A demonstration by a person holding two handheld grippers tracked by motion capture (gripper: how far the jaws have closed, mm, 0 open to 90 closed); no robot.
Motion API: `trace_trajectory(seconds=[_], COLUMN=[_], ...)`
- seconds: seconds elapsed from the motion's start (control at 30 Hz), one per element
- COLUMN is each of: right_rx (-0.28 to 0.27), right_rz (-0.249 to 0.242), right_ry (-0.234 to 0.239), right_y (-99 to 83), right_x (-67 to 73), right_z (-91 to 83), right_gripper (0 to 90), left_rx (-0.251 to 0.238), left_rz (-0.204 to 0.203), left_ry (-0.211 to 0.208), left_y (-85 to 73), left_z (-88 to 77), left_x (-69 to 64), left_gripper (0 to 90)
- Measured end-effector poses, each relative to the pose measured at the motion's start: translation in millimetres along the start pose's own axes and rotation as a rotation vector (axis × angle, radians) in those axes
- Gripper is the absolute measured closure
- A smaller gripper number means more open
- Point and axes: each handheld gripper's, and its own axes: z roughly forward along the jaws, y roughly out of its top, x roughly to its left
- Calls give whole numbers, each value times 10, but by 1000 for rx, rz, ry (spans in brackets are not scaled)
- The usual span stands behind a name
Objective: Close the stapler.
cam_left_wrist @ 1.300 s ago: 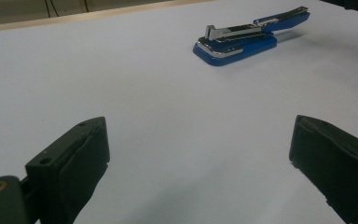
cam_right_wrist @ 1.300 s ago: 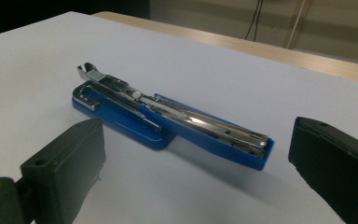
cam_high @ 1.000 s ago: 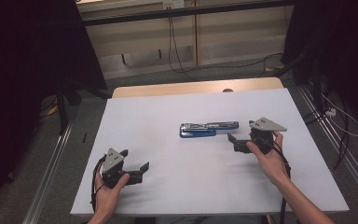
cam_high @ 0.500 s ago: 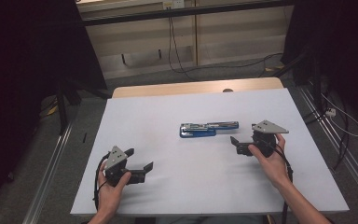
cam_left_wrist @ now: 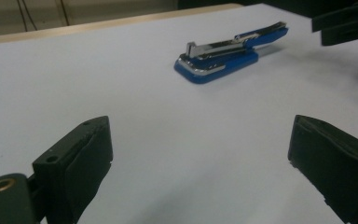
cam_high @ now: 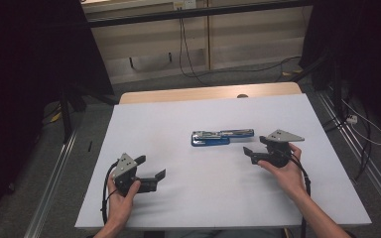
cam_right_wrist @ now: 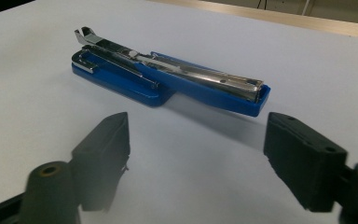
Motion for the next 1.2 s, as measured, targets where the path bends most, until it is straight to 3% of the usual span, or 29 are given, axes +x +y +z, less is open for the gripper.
trace_trajectory(seconds=[0.17, 0.27, 0.33, 0.5, 0.57, 0.63, 0.7, 0.83, 0.97, 1.2], right_rx=[-6, -31, -51, -40, -32, -27, -28, -14, 0, 7], right_rz=[-7, -25, -6, -13, -15, -10, -14, -26, -17, -20], right_ry=[20, -6, -1, 22, 27, 39, 42, 47, 34, 25], right_y=[10, 23, 34, 25, 26, 20, 21, 23, 3, 0], right_x=[-8, -15, -30, -39, -43, -48, -31, -11, -67, -107], right_z=[4, -15, -22, -13, -9, -11, -27, -25, -6, -26], right_gripper=[400, 544, 594, 771, 837, 884, 900, 900, 900, 900], left_rx=[-3, 0, 14, 21, 26, 28, 35, 44, 58, 70], left_rz=[32, 39, 75, 80, 57, 60, 84, 77, 96, 76], left_ry=[15, -36, -37, -44, -61, -61, -46, -36, -45, -57], left_y=[61, 83, 83, 145, 180, 208, 225, 252, 320, 422], left_z=[94, 173, 240, 394, 468, 542, 605, 707, 819, 1012], left_x=[-42, -57, -71, -98, -95, -93, -96, -101, -120, -125], left_gripper=[55, 55, 53, 46, 45, 44, 40, 35, 51, 133])
